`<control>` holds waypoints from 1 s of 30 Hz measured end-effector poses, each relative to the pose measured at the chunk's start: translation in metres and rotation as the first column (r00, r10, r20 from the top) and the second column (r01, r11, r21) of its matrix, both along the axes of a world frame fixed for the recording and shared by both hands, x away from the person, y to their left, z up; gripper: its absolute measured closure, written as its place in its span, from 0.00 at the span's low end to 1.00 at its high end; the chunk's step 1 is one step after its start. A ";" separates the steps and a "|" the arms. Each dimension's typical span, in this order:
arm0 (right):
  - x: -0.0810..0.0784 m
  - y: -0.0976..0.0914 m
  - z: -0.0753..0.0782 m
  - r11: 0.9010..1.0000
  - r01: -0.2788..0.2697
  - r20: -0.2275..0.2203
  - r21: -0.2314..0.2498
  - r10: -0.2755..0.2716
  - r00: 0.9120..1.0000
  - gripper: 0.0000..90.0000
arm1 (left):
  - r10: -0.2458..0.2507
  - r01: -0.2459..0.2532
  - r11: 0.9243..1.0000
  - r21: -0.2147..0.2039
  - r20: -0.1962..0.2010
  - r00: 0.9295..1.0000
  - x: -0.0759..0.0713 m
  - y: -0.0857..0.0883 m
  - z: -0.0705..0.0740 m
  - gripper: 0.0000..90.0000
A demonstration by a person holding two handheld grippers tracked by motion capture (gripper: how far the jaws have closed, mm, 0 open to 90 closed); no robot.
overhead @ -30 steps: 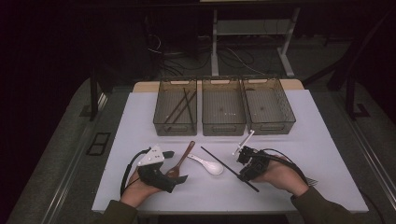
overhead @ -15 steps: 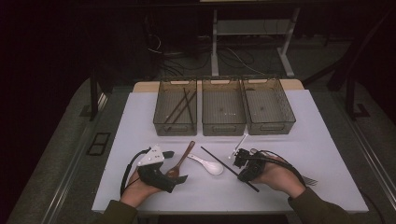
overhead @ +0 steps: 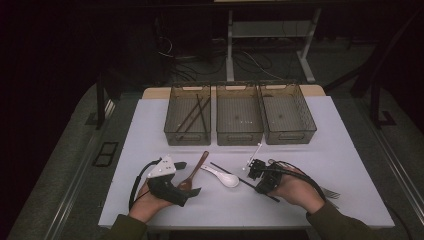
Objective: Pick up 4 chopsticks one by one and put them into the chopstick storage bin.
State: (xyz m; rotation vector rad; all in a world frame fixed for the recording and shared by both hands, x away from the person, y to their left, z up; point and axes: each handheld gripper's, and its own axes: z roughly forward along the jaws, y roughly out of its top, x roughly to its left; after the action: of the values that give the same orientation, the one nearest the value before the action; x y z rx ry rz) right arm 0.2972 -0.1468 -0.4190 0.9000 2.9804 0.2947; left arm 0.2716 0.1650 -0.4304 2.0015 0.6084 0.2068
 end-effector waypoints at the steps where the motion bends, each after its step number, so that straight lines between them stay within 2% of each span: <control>1: 0.000 0.000 0.000 1.000 0.001 0.000 0.000 -0.001 1.000 0.93 | 0.000 0.000 1.000 0.000 0.000 1.000 0.000 0.000 0.000 0.00; 9: 0.000 -0.001 0.000 1.000 0.001 0.011 -0.006 -0.001 1.000 0.94 | -0.001 0.001 1.000 0.000 0.001 1.000 0.000 0.000 0.000 0.00; 14: 0.001 -0.004 0.000 1.000 0.009 -0.004 0.026 -0.008 1.000 0.94 | -0.002 0.002 1.000 0.002 0.001 1.000 0.000 0.000 0.000 0.00; 18: 0.004 -0.009 0.000 0.999 0.018 0.020 0.034 -0.018 1.000 0.94 | -0.001 0.001 1.000 0.002 0.000 1.000 0.000 0.000 0.000 0.00; 21: 0.007 -0.014 0.002 0.998 0.024 0.027 0.060 -0.026 0.999 0.94 | -0.001 0.001 1.000 0.001 0.001 1.000 0.000 0.000 0.000 0.00; 25: 0.010 -0.023 0.007 0.992 0.039 0.039 0.120 -0.044 0.998 0.94 | -0.001 0.001 1.000 0.001 0.001 1.000 0.000 0.000 0.000 0.00; 30: 0.013 -0.034 0.010 0.978 0.084 0.028 0.191 -0.091 0.995 0.95 | -0.001 0.001 1.000 0.001 0.002 1.000 0.000 0.000 0.000 0.00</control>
State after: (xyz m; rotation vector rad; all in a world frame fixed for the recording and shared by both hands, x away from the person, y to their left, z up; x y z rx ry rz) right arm 0.3103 -0.1806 -0.4094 1.0273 2.9059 0.5950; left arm 0.2716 0.1651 -0.4303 2.0026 0.6061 0.2078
